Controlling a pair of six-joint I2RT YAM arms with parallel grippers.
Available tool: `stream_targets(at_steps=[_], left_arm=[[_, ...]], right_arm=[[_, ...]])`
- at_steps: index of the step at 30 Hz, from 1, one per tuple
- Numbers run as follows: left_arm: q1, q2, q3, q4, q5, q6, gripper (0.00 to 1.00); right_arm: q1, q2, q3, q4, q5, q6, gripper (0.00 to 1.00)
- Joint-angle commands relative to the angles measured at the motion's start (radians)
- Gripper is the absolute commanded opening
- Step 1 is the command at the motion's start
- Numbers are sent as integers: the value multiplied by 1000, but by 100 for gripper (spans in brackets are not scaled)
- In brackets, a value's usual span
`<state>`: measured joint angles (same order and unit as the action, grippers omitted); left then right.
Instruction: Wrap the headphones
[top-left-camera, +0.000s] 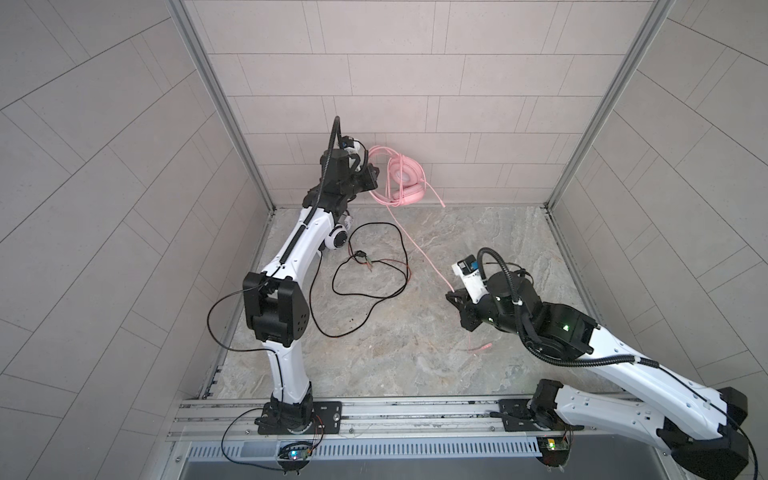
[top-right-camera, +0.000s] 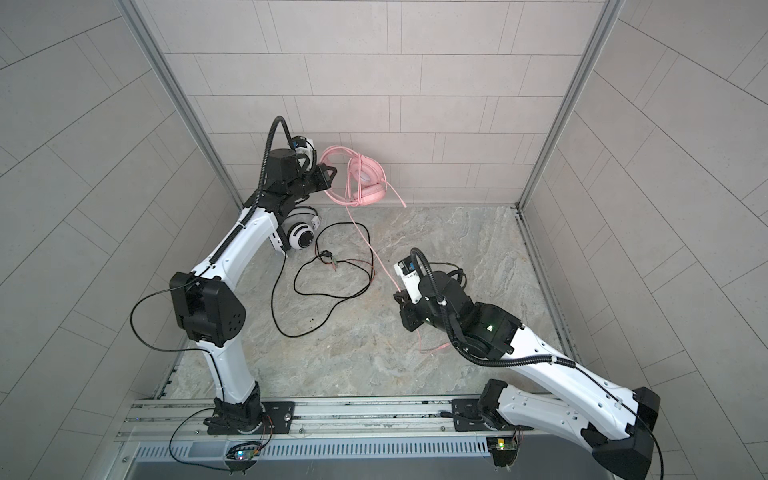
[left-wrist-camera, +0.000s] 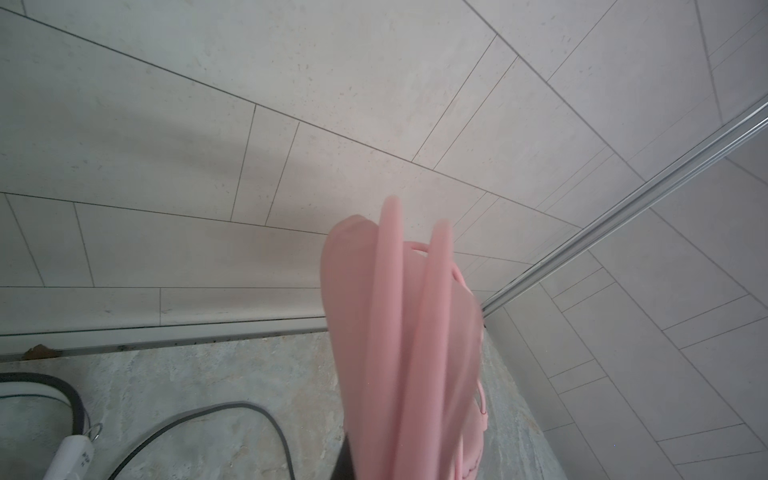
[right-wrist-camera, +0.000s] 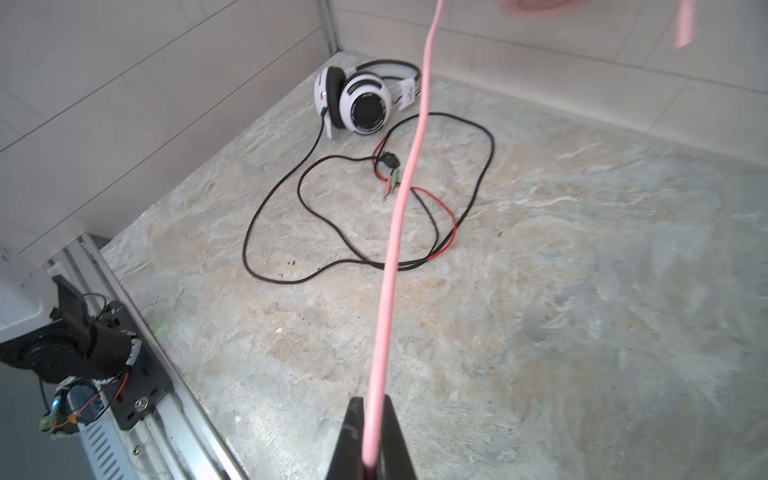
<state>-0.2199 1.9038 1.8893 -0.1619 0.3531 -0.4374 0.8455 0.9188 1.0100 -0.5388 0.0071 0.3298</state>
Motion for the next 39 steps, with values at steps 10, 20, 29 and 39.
stream_targets(at_steps=[10,20,29,39], left_arm=[[13,-109,-73,-79,-24,148,0],[8,-178,-89,-228,-5,271,0],[-27,-201,-84,-403,10,401,0],[-137,-202,-20,-646,78,508,0]], right_arm=[[-289,-7,143,-79,-11,-102,0],[-630,105,210,-33,-205,-81,0],[-630,199,435,-41,-249,-123,0],[-634,393,662,17,-219,-167,0]])
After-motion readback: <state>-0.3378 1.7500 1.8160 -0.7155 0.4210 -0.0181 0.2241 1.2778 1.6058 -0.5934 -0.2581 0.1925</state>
